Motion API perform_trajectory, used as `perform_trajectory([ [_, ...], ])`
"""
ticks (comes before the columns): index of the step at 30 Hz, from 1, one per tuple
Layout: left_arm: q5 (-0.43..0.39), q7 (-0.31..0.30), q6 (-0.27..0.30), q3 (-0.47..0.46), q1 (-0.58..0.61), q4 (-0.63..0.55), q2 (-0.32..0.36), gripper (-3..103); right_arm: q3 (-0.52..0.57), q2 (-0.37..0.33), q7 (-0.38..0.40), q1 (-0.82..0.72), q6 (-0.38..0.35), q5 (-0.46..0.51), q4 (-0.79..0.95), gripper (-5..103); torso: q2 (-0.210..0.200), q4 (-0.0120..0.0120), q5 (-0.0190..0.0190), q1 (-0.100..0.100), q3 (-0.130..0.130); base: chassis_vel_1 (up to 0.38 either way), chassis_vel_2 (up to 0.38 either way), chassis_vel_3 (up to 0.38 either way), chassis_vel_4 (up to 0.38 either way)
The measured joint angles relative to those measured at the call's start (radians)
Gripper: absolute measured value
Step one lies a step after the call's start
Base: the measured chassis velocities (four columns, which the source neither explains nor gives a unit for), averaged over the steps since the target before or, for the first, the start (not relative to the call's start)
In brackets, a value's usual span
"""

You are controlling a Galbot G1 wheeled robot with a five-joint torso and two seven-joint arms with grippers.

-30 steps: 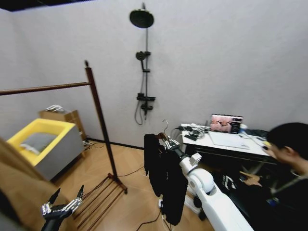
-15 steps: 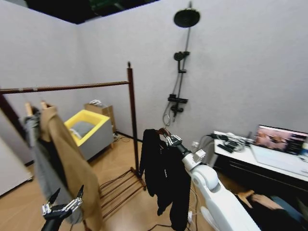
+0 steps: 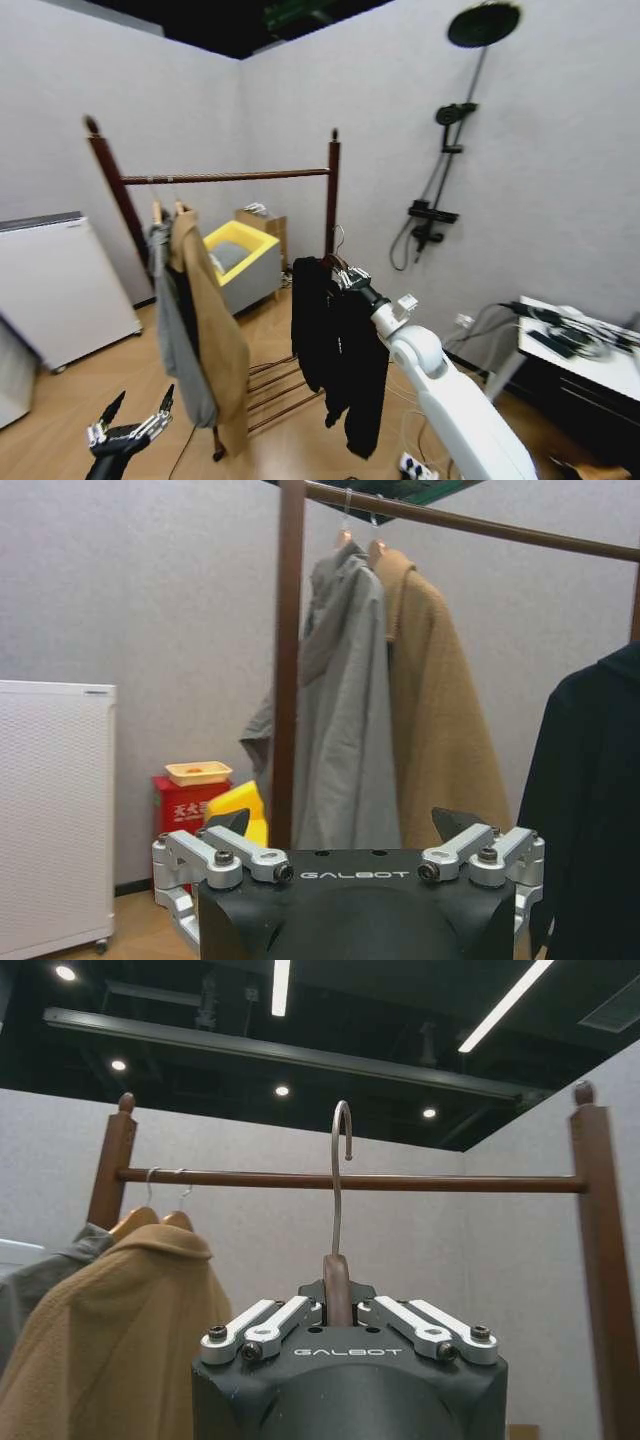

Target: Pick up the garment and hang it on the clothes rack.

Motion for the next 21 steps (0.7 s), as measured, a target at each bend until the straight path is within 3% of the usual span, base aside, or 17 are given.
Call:
perform_trajectory([
  [10, 0.000, 0.000, 0.000, 0.000, 0.000, 0.000, 0.000, 100, -0.050, 0.042, 0.013, 0.090, -0.035, 0.006, -0.042, 10, 0.000, -0.0010, 0.0001, 0.000, 0.000, 0.030, 0.027, 0.020, 0.025],
  [21, 0.000, 0.001, 0.000, 0.000, 0.000, 0.000, 0.000, 100, -0.120, 0.068, 0.031, 0.187, -0.038, 0.030, -0.080, 10, 0.000, -0.0009, 0.0003, 0.000, 0.000, -0.136, 0.138, 0.159, -0.127],
])
